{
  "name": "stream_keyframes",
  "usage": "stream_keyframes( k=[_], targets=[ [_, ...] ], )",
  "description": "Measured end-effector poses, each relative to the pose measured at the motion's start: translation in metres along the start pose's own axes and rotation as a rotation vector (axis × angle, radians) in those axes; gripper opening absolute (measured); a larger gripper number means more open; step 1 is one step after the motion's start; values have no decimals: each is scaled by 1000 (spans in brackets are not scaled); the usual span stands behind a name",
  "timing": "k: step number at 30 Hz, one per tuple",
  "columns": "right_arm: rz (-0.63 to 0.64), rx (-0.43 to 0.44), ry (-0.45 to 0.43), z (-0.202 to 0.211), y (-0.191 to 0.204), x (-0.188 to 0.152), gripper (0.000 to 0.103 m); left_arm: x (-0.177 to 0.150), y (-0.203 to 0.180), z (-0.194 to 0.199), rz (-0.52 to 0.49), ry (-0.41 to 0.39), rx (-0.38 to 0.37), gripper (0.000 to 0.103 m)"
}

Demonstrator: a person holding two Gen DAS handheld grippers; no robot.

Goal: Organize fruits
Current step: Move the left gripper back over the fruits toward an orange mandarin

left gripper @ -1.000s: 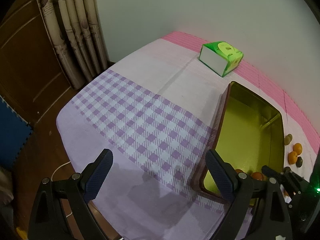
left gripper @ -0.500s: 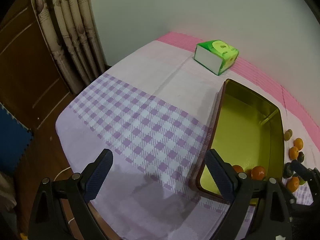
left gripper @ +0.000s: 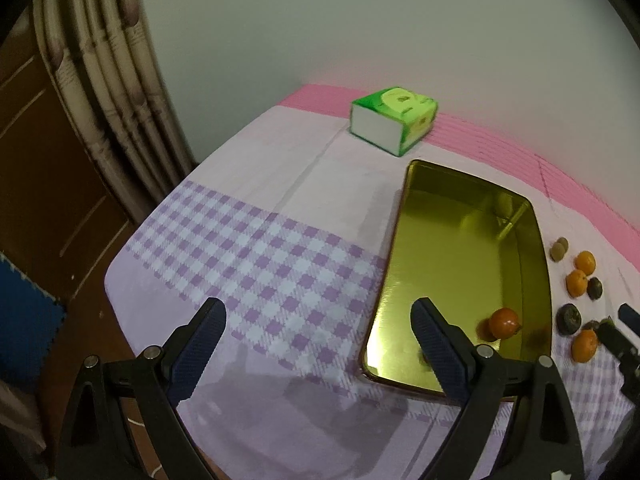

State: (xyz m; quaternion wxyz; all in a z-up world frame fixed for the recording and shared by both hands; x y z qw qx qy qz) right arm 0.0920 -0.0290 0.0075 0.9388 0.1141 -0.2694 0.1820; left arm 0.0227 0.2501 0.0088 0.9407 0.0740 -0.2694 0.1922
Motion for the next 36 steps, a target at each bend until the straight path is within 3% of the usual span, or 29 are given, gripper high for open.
stream_keyframes(
  k=[7,20,23,28,36],
  targets=[
    [-153,-95,8,6,-73,-27,84,-7,-30,13,-97,-29,-32,92],
    [-308,-256,36,19,-168,-79,86,-38,-159,27,-342,27,-244,92],
    [-326,-288,49,19,-182,-91,86,-47,-191,30,-394,51,-299,92],
    [-310,-345,84,14,-201,-102,86,-60,-237,24,-497,64,-316,92],
    [-276,-321,116,5,-212,-104,88,-67,-264,3,-540,114,-349,92]
  ],
)
Point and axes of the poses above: each gripper's, at about its wrist camera, not at the fingertips, and z roughly against the way its jaws point, y to its left, x to its top, the point moved 2 cm from there along -z, roughly the way its jaws point, and after that the axes turned 4 degrees about y, right-handed, at the moved point
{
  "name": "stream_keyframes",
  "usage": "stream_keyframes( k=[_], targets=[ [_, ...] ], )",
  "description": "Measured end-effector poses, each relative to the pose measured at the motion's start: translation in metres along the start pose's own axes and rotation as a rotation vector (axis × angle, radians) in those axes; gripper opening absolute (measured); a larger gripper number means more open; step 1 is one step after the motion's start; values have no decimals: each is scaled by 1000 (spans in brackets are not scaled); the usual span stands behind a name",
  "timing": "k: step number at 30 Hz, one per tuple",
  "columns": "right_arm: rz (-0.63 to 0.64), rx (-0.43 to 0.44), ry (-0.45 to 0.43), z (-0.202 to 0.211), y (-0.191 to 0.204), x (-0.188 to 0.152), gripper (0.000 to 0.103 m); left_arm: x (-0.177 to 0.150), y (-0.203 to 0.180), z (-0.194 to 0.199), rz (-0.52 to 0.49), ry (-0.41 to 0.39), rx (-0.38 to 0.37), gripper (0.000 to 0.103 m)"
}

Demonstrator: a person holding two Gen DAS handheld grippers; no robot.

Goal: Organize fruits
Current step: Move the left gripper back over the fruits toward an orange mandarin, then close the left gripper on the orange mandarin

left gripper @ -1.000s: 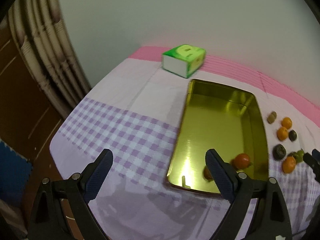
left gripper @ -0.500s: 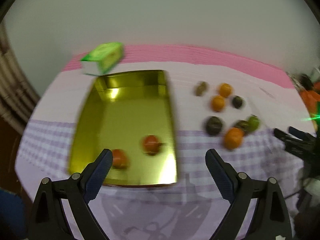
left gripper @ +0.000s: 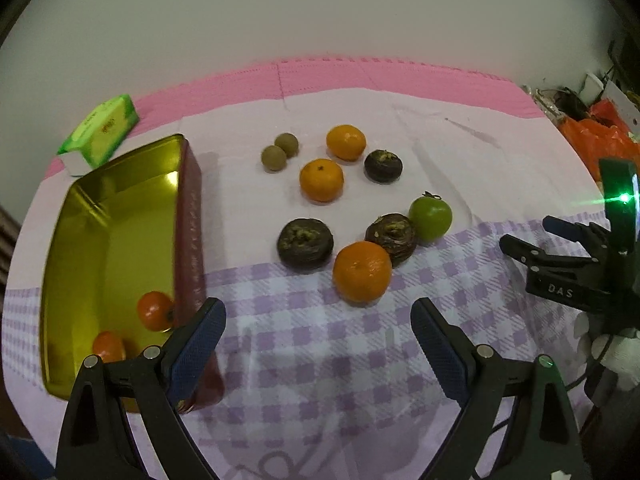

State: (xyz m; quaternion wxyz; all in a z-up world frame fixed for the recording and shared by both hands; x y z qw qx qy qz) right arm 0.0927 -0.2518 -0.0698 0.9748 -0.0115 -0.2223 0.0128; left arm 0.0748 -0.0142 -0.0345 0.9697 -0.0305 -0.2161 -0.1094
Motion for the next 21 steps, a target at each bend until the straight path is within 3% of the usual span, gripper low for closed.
stream_keyframes(
  k=[4,9,21],
  targets=[
    [2,3,12,-5,-2,-3,90,4,-4,-12,3,25,-18,92],
    [-22,7,7,-9,-7,-4,99,8,-7,-26,-2,55,-22,91],
    [-27,2,-11,-11,-6,-5,103,15,-12,-41,4,85,-74,56]
  ],
)
Point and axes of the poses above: each gripper's, at about its wrist camera, not at the fingertips, and z roughly against the way its jaws point, y to its left, x to its top, the point moved 2 cm from there along -z, roughly the way its jaws point, and after that the axes turned 4 degrees about y, right-handed, at the moved point
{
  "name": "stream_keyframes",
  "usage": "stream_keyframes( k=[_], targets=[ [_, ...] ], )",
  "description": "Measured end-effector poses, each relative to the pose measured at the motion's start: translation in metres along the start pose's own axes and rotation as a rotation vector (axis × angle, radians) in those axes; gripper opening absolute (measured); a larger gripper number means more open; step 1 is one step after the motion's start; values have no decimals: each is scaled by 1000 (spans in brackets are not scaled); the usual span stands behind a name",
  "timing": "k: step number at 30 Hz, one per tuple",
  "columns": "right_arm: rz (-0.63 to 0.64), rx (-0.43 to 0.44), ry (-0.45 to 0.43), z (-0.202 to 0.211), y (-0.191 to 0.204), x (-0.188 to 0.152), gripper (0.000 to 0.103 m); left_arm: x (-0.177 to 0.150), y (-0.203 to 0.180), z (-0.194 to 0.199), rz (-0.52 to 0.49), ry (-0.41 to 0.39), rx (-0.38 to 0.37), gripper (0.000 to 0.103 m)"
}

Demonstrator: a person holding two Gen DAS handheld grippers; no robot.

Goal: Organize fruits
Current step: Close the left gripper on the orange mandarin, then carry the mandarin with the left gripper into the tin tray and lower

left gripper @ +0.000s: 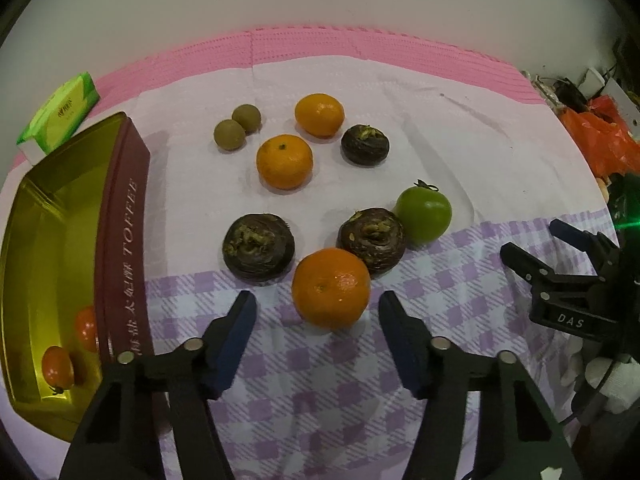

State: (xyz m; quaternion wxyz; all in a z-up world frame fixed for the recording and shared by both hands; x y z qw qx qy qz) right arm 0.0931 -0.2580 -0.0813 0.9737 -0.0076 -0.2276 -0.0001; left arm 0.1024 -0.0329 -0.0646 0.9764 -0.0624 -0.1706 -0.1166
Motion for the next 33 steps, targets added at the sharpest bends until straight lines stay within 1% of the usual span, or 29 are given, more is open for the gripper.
stream_keyframes(
  k=[2,4,5,7,8,13,20,27,33],
  targets=[
    [0,0,-2,0,0,-1,103,1,-1,-2,-4,2,7,53],
    [-1,0,-2,0,0,0,103,2,-1,-3,-5,4,10,52],
    [-1,-1,-4,0,0,0,103,2,-1,-4,-3,6,11,47],
    [-1,-1,-7,0,0,-1,103,3,-3,-6,-1,13,-7,40],
    [-1,-1,-7,0,0,-1,103,4,-4,-7,0,17,-8,39],
    [-2,-2,-11,1,0,0,103,5,-6,-8,-5,10,-2,37],
    [-1,-3,-13,0,1,-1,103,2,-4,-3,1,6,-13,36],
    [-3,-3,-16,1,0,0,103,0,-1,18,1,-24,-31,36],
    [-3,-3,-17,1,0,0,103,0,7,42,15,-65,-41,36]
  ],
)
Point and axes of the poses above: each gripper's, at about its wrist camera, not at the fingertips, and z roughly against the way its jaws point, y to its left, x to its top, the point moved 2 cm from there along -z, roughly the way its jaws point, and after that the axes turned 4 degrees about y, right-handed, at the moved point
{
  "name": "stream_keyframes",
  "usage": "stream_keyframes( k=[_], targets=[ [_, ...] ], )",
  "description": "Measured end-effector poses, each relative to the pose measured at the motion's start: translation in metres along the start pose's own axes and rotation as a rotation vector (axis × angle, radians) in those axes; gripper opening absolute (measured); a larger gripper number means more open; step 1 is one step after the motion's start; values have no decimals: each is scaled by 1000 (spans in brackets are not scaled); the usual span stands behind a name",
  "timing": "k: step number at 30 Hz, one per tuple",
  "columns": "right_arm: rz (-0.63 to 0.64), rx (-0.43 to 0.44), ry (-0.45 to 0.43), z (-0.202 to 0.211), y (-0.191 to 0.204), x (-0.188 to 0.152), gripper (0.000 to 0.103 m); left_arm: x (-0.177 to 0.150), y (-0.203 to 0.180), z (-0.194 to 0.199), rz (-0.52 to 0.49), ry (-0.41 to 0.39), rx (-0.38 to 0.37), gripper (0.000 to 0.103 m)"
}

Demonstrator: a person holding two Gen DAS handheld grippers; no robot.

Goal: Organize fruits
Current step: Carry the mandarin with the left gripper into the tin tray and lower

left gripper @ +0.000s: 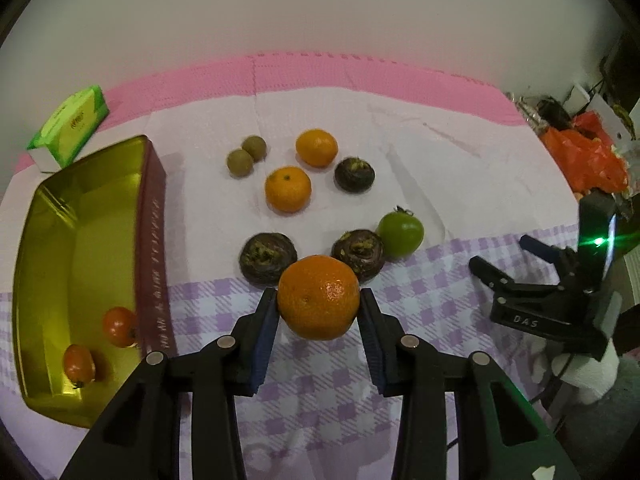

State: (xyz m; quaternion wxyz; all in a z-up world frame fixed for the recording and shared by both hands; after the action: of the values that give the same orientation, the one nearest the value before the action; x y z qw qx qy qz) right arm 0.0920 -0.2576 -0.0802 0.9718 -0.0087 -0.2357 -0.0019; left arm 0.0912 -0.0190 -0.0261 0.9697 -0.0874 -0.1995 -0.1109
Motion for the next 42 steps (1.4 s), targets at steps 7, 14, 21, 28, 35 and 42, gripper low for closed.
stream_keyframes(
  k=[7,14,21,28,35,42],
  targets=[
    [0,0,-2,0,0,0,103,2,34,28,83,-48,34,36],
    [-2,-1,-3,0,0,0,103,-1,85,43,154,-66,114,36],
    [-4,-3,-7,0,1,1,103,-14,133,44,237,-48,174,36],
    [-6,-5,-11,0,1,0,103,-24,166,45,293,-28,215,36],
    [-7,-5,-11,0,1,0,103,-30,189,43,328,-5,241,36],
    [-7,-6,-13,0,1,0,103,-32,202,31,341,28,259,36]
  ],
)
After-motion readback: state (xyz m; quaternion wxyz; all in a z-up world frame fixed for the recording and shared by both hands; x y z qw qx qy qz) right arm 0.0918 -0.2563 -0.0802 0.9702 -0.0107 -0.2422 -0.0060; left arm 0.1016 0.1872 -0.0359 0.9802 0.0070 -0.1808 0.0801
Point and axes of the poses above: each gripper's, at about its wrist camera, not at the fingertips, and z roughly against the way its jaws point, y to its left, x to its top, the point moved 2 cm from there along -z, roughly the way its jaws point, and after that the axes turned 4 degrees about y, right-handed, at the moved point
